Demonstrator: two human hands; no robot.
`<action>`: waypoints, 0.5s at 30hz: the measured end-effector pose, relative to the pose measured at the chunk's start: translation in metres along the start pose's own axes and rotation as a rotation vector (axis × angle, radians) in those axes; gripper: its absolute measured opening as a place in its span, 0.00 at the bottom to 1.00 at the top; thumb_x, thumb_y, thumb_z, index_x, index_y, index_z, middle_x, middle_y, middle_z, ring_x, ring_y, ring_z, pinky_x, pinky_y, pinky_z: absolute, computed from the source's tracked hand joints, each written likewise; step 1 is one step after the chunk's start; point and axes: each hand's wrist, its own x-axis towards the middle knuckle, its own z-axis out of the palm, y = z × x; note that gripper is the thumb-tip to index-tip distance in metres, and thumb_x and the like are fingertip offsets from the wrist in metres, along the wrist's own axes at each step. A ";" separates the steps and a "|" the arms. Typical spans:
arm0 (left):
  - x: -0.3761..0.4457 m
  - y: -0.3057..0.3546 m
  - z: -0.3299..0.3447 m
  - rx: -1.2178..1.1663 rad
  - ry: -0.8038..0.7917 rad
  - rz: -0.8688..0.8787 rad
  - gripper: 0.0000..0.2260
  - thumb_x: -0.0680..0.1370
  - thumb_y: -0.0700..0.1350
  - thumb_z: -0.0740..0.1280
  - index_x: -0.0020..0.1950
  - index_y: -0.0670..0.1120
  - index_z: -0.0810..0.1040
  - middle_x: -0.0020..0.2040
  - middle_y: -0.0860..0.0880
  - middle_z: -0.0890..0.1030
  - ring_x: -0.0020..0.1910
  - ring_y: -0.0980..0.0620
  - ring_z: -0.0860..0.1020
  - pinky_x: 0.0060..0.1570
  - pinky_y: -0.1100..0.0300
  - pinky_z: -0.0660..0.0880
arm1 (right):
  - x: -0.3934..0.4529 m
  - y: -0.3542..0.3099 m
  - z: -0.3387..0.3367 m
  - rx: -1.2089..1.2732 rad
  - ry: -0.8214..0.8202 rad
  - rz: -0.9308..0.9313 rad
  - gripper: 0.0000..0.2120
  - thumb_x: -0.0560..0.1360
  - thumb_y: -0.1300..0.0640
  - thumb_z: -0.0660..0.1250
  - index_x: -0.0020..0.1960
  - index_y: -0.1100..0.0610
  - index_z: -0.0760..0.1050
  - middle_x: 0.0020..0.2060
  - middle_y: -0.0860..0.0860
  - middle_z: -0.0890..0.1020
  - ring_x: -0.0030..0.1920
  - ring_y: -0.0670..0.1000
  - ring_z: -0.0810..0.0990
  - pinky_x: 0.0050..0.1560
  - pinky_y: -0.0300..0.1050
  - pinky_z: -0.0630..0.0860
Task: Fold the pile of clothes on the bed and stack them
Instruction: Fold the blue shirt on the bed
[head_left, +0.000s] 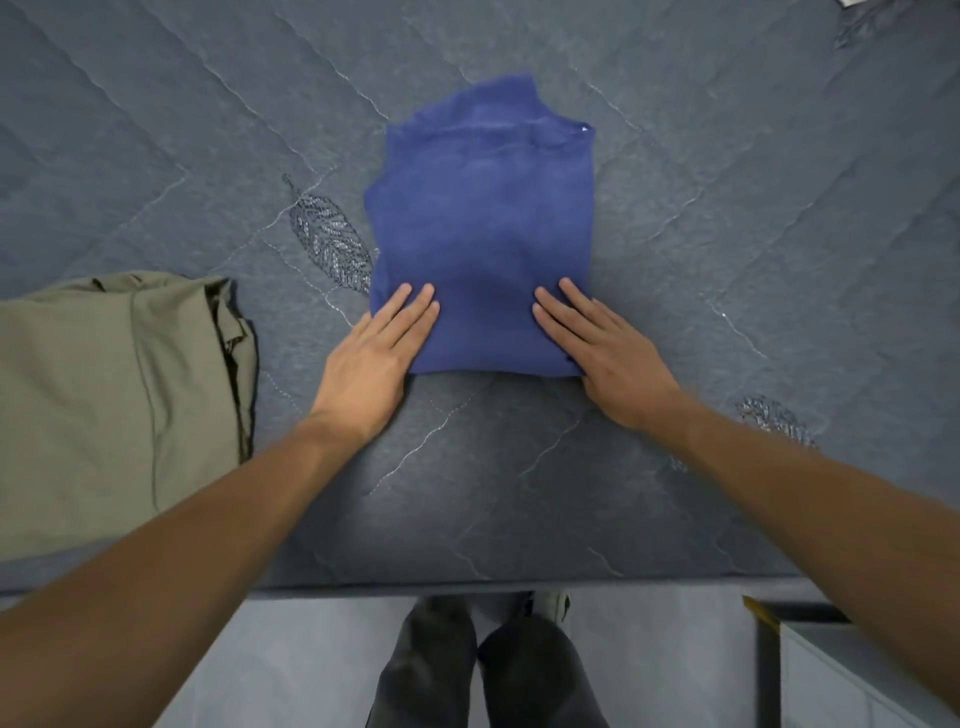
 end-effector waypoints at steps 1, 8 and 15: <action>-0.012 0.005 0.002 -0.004 -0.009 -0.013 0.37 0.75 0.27 0.60 0.84 0.44 0.60 0.85 0.49 0.58 0.84 0.46 0.55 0.80 0.47 0.62 | -0.007 -0.005 0.001 -0.004 -0.017 -0.001 0.41 0.75 0.69 0.59 0.85 0.55 0.52 0.85 0.47 0.51 0.85 0.54 0.46 0.83 0.54 0.55; -0.104 0.053 0.016 -0.064 -0.055 -0.063 0.37 0.75 0.25 0.62 0.83 0.45 0.63 0.84 0.49 0.60 0.83 0.46 0.58 0.78 0.46 0.65 | -0.080 -0.050 0.015 0.002 -0.125 -0.060 0.41 0.74 0.67 0.58 0.85 0.54 0.52 0.84 0.47 0.51 0.84 0.54 0.46 0.83 0.54 0.55; -0.151 0.087 0.021 -0.291 0.033 -0.174 0.29 0.74 0.23 0.67 0.72 0.41 0.79 0.74 0.46 0.76 0.75 0.43 0.73 0.71 0.44 0.74 | -0.121 -0.069 0.011 0.371 -0.038 0.031 0.38 0.69 0.76 0.62 0.78 0.61 0.69 0.79 0.53 0.68 0.82 0.58 0.60 0.81 0.54 0.60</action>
